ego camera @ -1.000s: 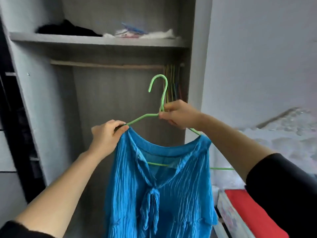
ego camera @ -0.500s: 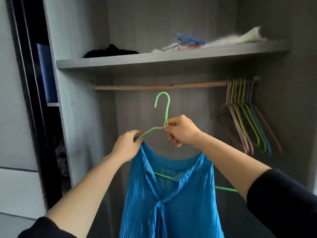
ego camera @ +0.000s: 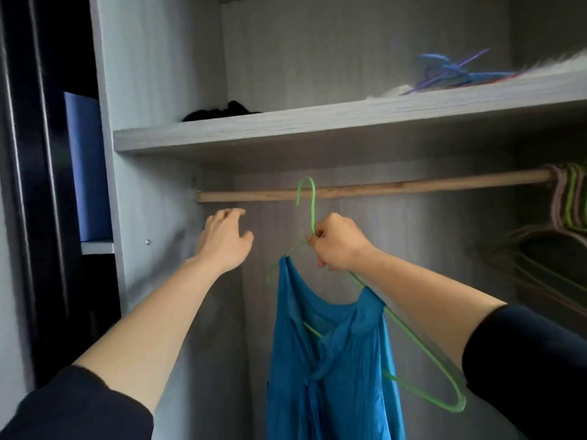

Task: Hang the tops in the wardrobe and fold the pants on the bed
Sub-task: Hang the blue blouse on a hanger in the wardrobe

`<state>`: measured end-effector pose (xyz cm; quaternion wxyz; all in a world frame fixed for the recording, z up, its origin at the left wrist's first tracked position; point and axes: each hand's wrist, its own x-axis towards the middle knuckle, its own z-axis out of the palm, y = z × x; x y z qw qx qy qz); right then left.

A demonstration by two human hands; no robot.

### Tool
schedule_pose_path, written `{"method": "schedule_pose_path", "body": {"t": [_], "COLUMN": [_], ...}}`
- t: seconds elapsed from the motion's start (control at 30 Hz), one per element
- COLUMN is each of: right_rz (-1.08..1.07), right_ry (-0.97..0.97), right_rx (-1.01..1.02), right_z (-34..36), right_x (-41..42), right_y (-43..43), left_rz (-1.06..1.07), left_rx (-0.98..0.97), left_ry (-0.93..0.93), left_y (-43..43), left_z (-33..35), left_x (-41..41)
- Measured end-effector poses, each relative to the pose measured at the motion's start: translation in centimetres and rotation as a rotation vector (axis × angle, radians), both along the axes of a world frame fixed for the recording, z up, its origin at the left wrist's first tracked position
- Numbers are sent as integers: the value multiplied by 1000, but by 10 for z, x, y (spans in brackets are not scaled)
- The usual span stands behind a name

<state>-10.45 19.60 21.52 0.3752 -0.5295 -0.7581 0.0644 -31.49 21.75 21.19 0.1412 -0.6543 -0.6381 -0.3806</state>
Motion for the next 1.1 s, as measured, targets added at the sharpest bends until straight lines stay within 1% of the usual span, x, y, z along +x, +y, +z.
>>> {"method": "schedule_pose_path", "body": {"t": [0.17,0.33,0.43,0.5,0.6,0.77,0.83,0.9,0.97,1.1], "right_rz": [-16,9,12,26,54,189,251,294,339,410], "right_ry": [-31,3,18,71,235,580,695,739,734,641], "right_rx": [64,55,77,85,42,-173,-221,-252,-277,-237], "right_z": [27,38,37,34,25,6,0,-4,-8,-14], "right_x": [-41,-83,-107,-120,-141,-177,-186,-191,-194,-197], "right_y": [38,72,92,107,128,143,143,144,147,149], "left_rz": [84,95,74,63,51,40,28,25,18,8], "left_rx": [60,50,130,178,183,108,100,100,97,128], "left_ry": [89,156,202,208,209,71,20,-27,-48,-19], "left_y": [34,58,66,69,73,72,72,72,73,70], "left_z": [26,39,35,33,40,52,54,55,56,54], "left_x": [-40,-74,-79,-80,-83,-84,-84,-85,-85,-83]}}
